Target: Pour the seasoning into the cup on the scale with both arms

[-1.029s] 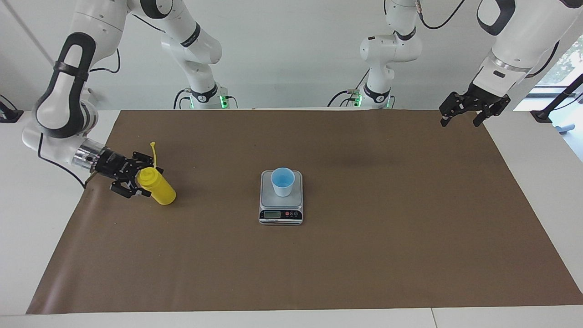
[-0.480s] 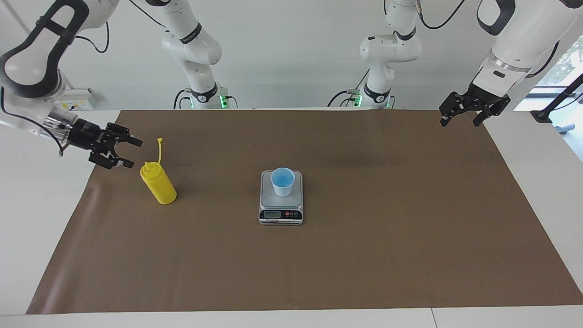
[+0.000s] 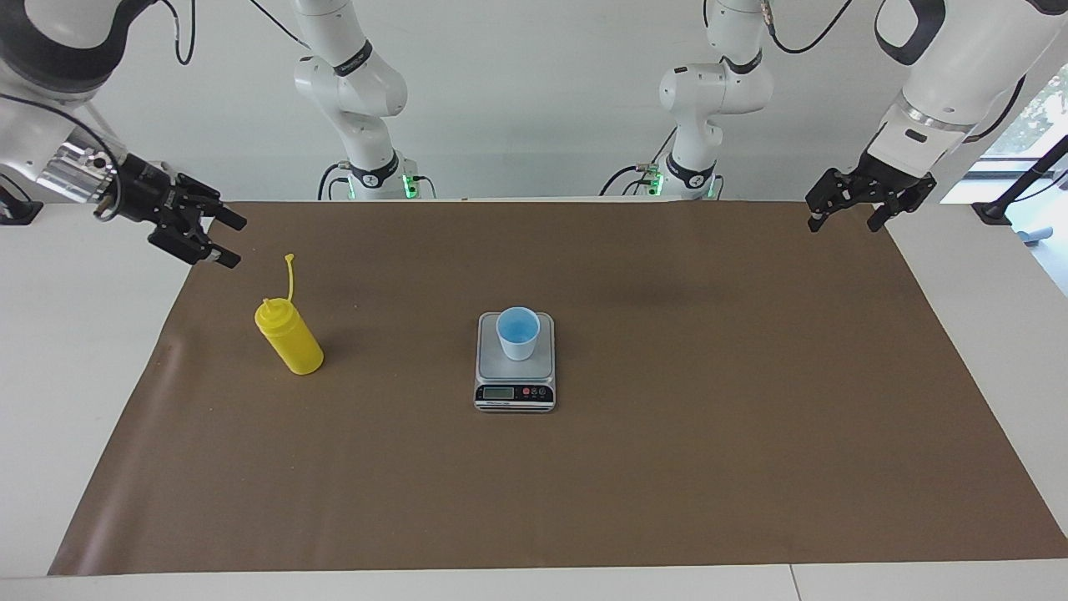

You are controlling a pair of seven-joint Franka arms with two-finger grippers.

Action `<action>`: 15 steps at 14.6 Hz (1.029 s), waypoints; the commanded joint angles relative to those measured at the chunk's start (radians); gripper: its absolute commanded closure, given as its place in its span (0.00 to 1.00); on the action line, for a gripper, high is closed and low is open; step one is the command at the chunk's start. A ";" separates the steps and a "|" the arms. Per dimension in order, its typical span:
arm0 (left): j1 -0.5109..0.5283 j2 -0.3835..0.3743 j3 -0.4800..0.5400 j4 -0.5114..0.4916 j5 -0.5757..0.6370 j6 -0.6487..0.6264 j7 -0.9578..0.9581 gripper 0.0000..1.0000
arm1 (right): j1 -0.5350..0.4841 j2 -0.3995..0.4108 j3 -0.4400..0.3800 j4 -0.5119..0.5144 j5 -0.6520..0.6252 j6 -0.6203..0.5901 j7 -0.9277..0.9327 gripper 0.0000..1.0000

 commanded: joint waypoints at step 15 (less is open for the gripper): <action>0.017 -0.009 -0.001 -0.019 0.015 0.019 0.017 0.00 | 0.189 -0.019 0.087 0.079 -0.548 0.091 -0.725 0.00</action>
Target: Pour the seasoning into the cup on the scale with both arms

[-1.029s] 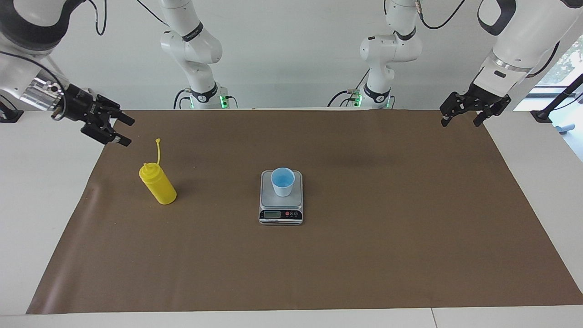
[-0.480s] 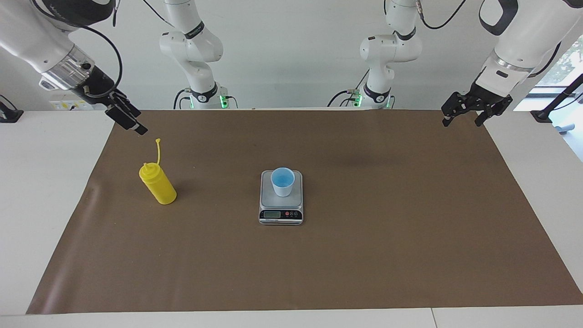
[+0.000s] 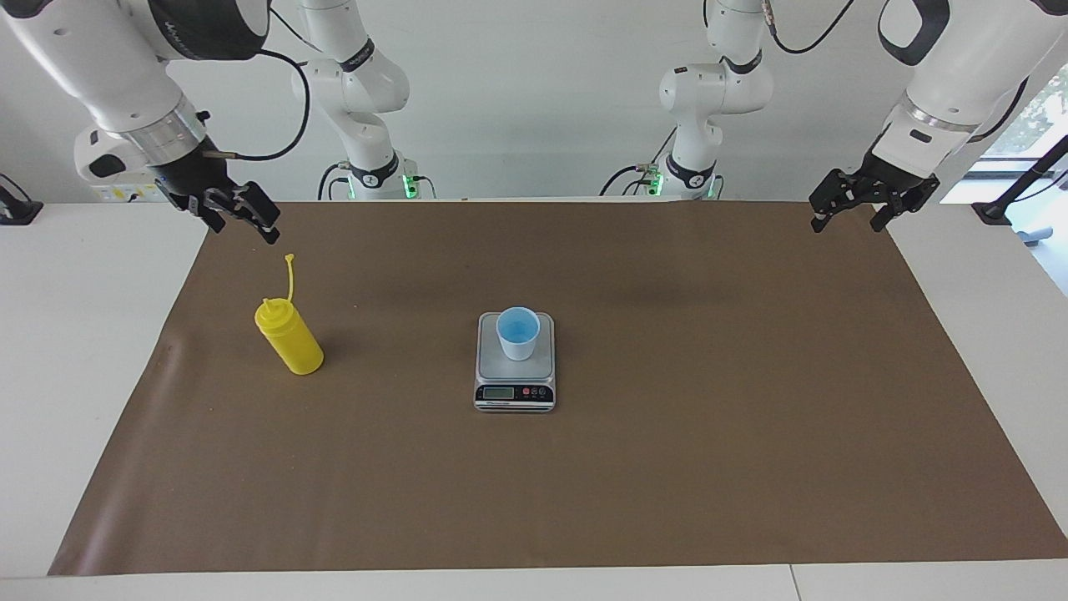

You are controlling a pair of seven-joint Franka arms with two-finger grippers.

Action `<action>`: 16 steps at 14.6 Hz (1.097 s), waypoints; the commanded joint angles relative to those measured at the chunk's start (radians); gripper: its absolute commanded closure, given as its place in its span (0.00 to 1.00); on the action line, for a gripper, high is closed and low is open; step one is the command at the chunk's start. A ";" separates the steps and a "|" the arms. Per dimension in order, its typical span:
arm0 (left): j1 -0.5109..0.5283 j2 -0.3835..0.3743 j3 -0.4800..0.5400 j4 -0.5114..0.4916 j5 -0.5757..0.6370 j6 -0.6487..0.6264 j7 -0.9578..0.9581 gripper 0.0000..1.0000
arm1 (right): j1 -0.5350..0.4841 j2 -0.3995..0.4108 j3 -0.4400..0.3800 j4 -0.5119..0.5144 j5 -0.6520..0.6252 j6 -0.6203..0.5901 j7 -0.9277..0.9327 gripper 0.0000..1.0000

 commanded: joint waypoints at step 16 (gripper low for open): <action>0.033 -0.015 -0.001 -0.036 0.013 0.034 0.039 0.00 | -0.014 0.033 0.013 0.034 -0.035 -0.005 -0.041 0.00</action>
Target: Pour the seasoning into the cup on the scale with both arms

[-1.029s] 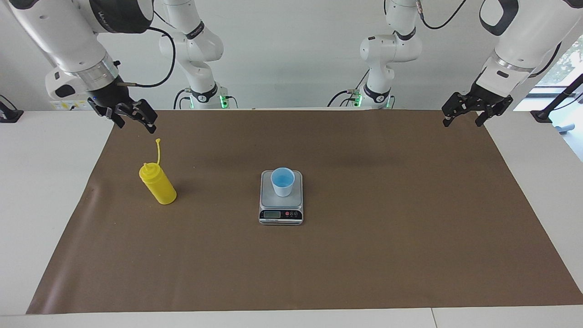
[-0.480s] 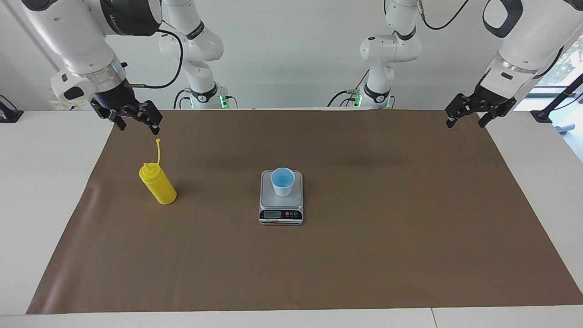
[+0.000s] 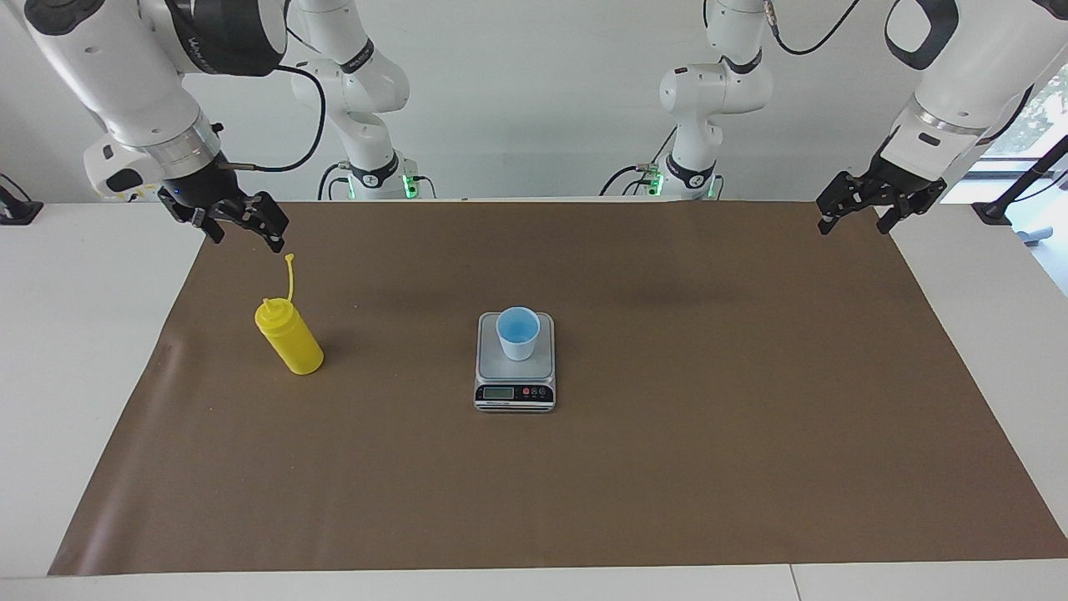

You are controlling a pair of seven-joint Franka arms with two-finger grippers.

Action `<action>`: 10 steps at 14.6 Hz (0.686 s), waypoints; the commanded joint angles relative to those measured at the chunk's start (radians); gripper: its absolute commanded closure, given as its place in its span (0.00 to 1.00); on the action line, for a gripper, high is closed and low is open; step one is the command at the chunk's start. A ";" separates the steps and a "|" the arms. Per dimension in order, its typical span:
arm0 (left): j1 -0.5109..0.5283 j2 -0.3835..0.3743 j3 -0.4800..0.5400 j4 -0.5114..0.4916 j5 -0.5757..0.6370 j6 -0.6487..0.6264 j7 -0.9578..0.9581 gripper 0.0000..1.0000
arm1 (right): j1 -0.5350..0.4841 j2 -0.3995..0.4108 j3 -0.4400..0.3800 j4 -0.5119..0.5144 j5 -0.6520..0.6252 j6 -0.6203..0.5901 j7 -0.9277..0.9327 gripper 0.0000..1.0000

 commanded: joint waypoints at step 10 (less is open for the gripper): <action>0.013 -0.015 -0.007 -0.024 0.013 0.022 0.016 0.00 | -0.020 -0.004 0.012 0.022 -0.014 -0.066 -0.186 0.00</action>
